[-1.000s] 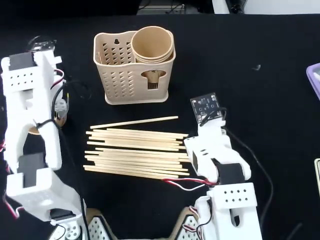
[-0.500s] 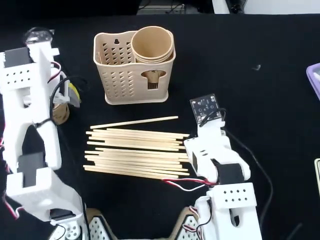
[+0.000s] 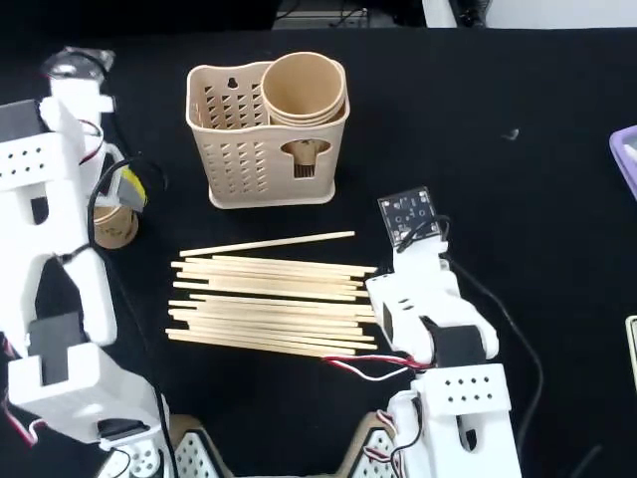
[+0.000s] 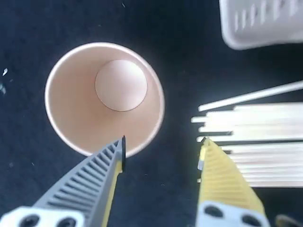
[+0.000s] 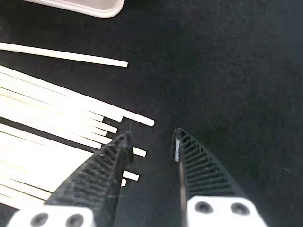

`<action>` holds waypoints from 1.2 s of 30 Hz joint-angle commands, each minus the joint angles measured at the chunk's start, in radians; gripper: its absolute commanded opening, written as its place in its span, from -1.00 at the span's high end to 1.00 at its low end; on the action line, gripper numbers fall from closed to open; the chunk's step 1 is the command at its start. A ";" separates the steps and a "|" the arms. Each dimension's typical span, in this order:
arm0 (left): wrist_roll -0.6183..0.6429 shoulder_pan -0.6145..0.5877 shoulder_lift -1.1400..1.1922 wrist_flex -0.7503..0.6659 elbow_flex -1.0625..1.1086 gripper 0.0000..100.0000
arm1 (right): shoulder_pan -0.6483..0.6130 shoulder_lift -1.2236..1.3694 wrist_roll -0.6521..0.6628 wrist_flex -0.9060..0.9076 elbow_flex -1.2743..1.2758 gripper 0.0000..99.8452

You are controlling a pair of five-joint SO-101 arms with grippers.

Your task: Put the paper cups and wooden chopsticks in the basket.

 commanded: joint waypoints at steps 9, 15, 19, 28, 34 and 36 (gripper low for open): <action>-0.089 -0.028 0.104 -0.058 0.007 0.75 | 0.015 -0.019 0.002 -0.026 -0.002 0.70; -0.086 -0.036 0.140 -0.054 0.013 0.94 | 0.017 -0.019 0.002 -0.026 -0.002 0.70; -0.084 -0.039 0.063 -0.023 -0.027 0.94 | 0.017 -0.019 0.002 -0.026 -0.002 0.70; 0.077 0.016 -0.310 0.055 -0.300 0.94 | 0.017 -0.019 0.002 -0.026 -0.002 0.70; 0.427 0.097 -0.434 -0.140 -0.340 0.94 | 0.017 -0.016 0.002 -0.041 0.001 0.70; 0.414 0.191 -0.436 -0.144 -0.340 0.94 | 0.017 -0.019 0.002 -0.049 0.013 0.70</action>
